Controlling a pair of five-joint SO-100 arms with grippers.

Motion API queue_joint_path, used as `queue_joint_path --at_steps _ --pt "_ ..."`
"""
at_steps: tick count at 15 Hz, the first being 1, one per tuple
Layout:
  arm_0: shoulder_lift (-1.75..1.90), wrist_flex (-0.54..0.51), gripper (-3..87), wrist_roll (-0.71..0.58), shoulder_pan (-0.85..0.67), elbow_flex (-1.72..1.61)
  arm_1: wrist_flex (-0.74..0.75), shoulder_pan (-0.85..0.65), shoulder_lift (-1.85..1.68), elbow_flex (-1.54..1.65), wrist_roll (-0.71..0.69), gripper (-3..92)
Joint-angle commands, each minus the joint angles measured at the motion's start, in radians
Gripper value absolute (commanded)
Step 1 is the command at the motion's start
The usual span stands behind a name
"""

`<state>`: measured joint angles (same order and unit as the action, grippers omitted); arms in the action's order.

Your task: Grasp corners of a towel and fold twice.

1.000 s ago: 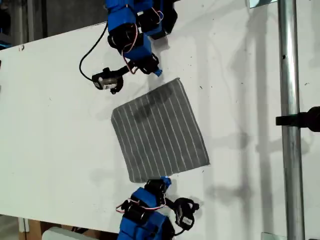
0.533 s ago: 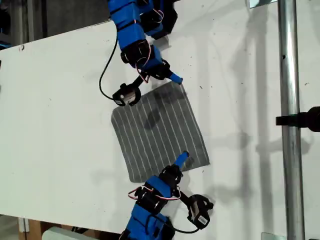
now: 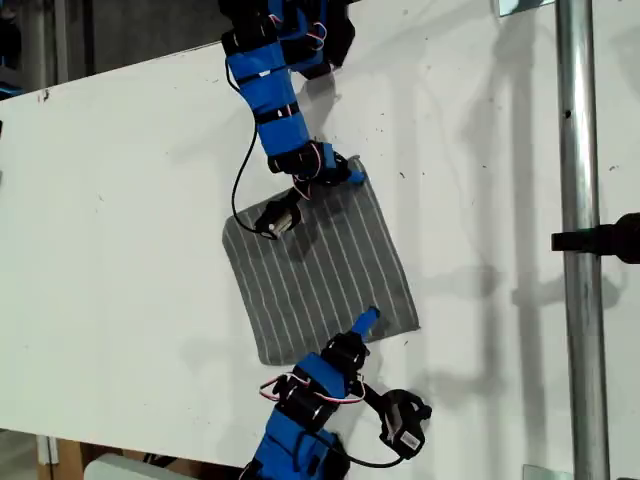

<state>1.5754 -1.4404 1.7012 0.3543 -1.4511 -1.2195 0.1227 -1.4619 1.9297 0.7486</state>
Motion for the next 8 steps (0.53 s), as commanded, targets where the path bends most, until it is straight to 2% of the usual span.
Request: queue_joint_path --at_steps 1,2,5,8 --pt "0.005 -0.006 33.0 0.026 0.015 0.021 0.034 -0.023 0.025 -0.058 -0.015 23.6" --pt "0.003 -0.008 32.6 0.026 0.017 0.025 0.046 -0.035 0.048 -0.058 -0.02 21.5" --pt "0.0 -0.021 31.9 0.046 0.021 0.029 0.075 -0.051 0.074 -0.067 -0.038 -0.2" --pt "-0.067 -0.049 29.6 0.057 0.012 0.089 0.071 -0.052 0.084 -0.092 -0.055 -0.2"
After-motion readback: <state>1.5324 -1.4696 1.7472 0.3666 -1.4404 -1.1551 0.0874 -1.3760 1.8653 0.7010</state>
